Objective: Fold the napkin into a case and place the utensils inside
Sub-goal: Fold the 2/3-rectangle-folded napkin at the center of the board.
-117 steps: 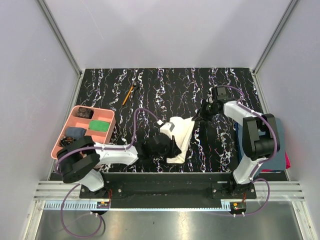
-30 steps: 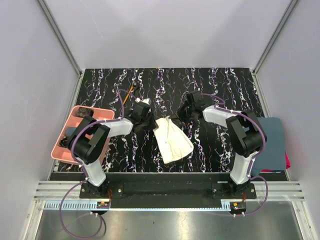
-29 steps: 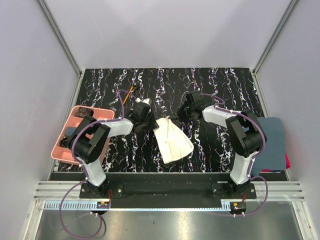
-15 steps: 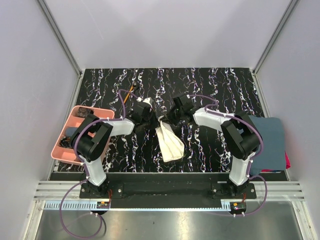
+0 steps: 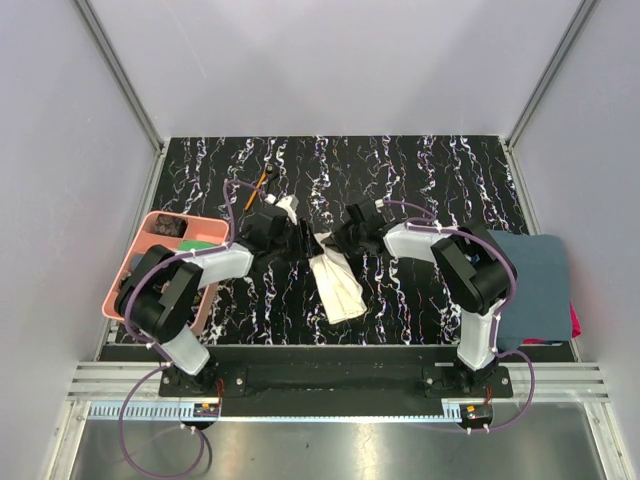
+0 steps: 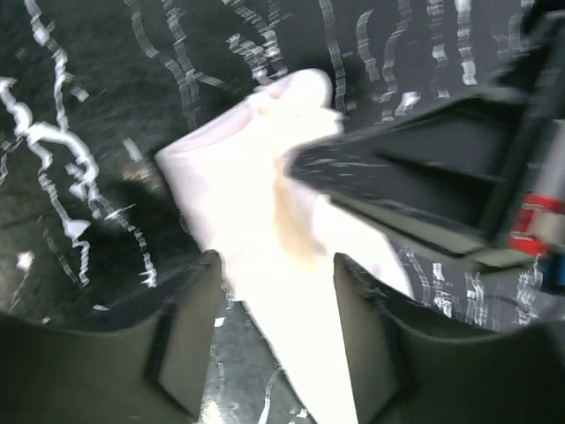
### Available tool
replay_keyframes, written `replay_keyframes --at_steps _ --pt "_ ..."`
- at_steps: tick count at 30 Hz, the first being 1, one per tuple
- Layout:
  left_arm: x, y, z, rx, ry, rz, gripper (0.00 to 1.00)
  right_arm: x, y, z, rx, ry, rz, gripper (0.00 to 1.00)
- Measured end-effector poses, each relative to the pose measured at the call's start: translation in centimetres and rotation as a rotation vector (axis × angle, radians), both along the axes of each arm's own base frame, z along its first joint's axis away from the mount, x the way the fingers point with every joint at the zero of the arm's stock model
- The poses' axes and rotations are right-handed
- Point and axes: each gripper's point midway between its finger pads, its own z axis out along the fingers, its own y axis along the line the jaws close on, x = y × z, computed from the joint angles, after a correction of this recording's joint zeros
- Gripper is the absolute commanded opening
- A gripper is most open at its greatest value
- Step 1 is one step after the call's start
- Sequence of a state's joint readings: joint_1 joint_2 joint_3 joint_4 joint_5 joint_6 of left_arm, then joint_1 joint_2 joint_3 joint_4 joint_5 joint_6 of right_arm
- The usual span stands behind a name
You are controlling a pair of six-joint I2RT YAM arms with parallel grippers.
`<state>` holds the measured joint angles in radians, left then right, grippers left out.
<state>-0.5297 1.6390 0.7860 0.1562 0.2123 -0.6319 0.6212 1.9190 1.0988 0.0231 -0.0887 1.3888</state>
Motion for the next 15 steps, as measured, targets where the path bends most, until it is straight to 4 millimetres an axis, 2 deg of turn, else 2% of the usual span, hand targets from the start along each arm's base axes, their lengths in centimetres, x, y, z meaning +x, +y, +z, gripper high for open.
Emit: replay_keyframes --at_steps 3,8,9,10,12,15 --pt "0.1 -0.4 0.6 -0.023 -0.007 -0.029 0.61 0.3 0.4 0.1 0.021 -0.005 -0.01 0.09" --pt "0.1 -1.0 -0.3 -0.016 0.012 -0.071 0.6 0.2 0.7 0.1 0.035 -0.001 -0.015 0.09" --pt "0.2 -1.1 -0.6 -0.012 0.018 -0.073 0.57 0.1 0.8 0.1 0.036 0.0 -0.015 0.09" --pt "0.4 -1.2 -0.7 -0.009 0.021 -0.073 0.46 0.1 0.8 0.1 0.037 0.0 -0.015 0.1" --pt "0.8 -1.4 -1.2 0.0 0.032 -0.074 0.35 0.0 1.0 0.1 0.038 0.001 -0.012 0.13" --pt "1.0 -1.4 -1.8 0.011 0.048 -0.07 0.23 -0.2 1.1 0.1 0.037 -0.006 -0.004 0.28"
